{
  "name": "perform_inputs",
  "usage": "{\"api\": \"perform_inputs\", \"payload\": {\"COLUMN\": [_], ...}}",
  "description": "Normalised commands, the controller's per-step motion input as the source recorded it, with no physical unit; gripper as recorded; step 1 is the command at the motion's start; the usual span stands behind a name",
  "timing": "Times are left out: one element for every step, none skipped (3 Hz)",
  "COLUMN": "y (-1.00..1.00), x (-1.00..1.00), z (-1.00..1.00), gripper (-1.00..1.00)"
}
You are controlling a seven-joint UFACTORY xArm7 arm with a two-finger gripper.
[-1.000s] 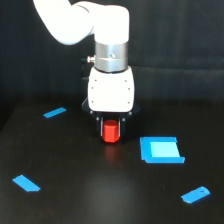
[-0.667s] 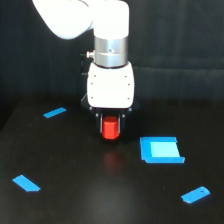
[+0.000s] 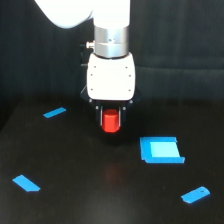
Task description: Pick up the red object from the table
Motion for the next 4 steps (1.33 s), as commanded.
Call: {"api": "perform_inputs", "payload": {"y": [-0.05,-0.13,-0.09,0.12], "x": [0.07,-0.11,-0.02,0.08], "z": [0.94,1.00,0.97,0.78], "gripper": [-1.00,-1.00,-0.87,-1.00]}}
